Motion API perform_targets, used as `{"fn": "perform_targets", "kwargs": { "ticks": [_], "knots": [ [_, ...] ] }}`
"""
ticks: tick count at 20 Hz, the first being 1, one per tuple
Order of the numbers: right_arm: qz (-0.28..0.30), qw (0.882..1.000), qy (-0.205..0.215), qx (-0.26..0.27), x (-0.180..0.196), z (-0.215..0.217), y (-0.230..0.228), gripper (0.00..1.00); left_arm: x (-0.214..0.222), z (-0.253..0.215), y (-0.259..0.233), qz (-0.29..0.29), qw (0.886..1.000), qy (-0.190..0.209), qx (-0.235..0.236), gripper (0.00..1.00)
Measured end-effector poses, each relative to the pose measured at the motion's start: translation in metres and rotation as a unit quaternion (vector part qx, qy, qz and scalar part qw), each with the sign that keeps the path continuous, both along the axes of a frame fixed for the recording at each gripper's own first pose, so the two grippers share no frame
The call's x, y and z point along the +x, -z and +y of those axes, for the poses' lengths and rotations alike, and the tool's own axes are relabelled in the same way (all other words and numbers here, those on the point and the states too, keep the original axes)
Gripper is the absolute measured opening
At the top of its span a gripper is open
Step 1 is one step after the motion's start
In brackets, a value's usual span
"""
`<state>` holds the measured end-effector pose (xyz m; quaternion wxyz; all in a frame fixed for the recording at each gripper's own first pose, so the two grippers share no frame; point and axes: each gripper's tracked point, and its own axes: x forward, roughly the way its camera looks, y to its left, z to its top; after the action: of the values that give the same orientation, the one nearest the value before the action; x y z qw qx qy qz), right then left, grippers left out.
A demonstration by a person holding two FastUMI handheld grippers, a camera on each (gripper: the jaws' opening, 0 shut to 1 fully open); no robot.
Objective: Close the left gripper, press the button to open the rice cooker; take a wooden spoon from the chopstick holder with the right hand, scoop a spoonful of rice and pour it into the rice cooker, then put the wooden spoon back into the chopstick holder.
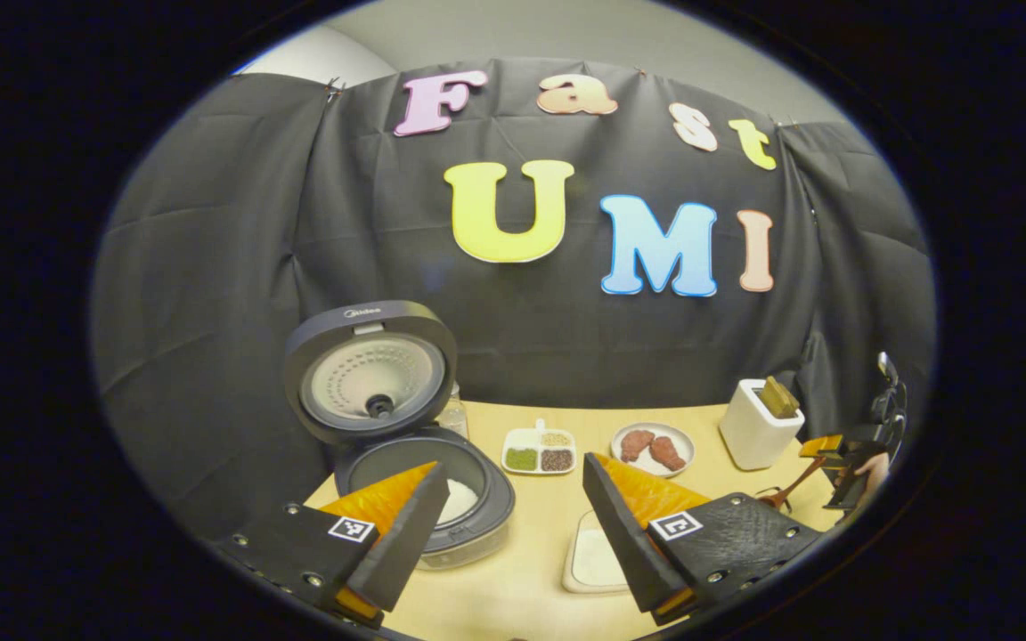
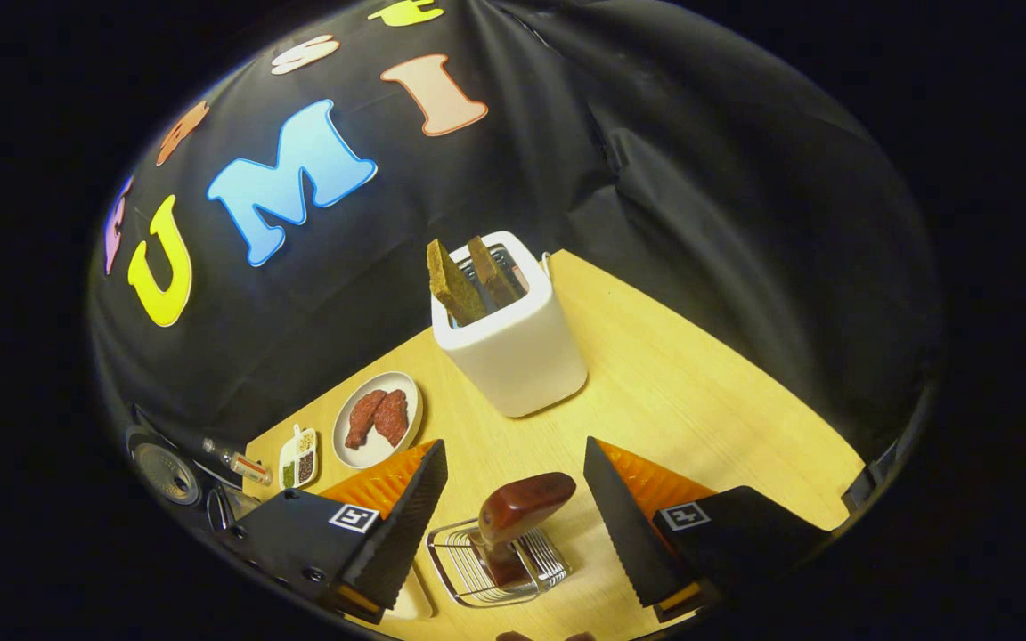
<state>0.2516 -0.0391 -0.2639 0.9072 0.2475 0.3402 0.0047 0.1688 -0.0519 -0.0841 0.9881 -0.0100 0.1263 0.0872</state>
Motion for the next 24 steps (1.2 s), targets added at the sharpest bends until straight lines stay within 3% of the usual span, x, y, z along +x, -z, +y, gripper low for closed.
{"fn": "perform_targets", "kwargs": {
  "ticks": [4,5,6,7,11,12,13,15,16,19,20,24],
  "knots": [
    [0.023,0.999,-0.029,0.033,0.002,0.016,0.020,0.98,-0.005,-0.027,0.008,0.006,1.000,-0.002,-0.031,0.96],
    [0.026,0.998,-0.037,0.038,0.000,0.018,0.023,0.93,-0.007,-0.030,0.012,0.007,0.999,-0.007,-0.039,0.96],
    [0.029,0.998,-0.045,0.044,-0.001,0.020,0.025,0.98,-0.010,-0.032,0.014,0.009,0.999,-0.013,-0.046,0.96],
    [0.032,0.997,-0.048,0.048,-0.002,0.022,0.028,0.91,-0.014,-0.036,0.019,0.012,0.998,-0.020,-0.053,0.96],
    [0.033,0.995,-0.048,0.083,-0.001,0.031,0.020,0.36,-0.026,-0.046,0.029,0.029,0.998,-0.032,-0.038,0.96],
    [0.040,0.994,-0.050,0.091,-0.001,0.035,0.021,0.29,-0.025,-0.054,0.025,0.027,0.999,-0.023,-0.037,0.96],
    [0.046,0.993,-0.049,0.096,-0.003,0.037,0.019,0.31,-0.022,-0.064,0.020,0.022,0.999,-0.011,-0.041,0.96],
    [0.037,0.994,-0.043,0.094,-0.009,0.033,0.011,0.26,-0.020,-0.069,0.013,0.009,0.999,0.005,-0.042,0.96],
    [0.028,0.995,-0.035,0.094,-0.007,0.037,0.007,0.29,-0.018,-0.070,0.010,0.004,0.999,0.010,-0.036,0.96],
    [0.002,0.996,-0.028,0.087,-0.014,0.032,-0.018,0.23,-0.016,-0.073,0.009,0.001,0.999,0.030,-0.038,0.96],
    [-0.004,0.996,-0.022,0.087,-0.016,0.030,-0.027,0.26,-0.017,-0.074,0.008,-0.001,0.998,0.040,-0.049,0.96],
    [-0.037,0.995,0.022,0.086,-0.024,0.014,-0.063,0.23,-0.020,-0.049,0.005,-0.008,0.997,0.056,-0.059,0.96]
  ]
}}
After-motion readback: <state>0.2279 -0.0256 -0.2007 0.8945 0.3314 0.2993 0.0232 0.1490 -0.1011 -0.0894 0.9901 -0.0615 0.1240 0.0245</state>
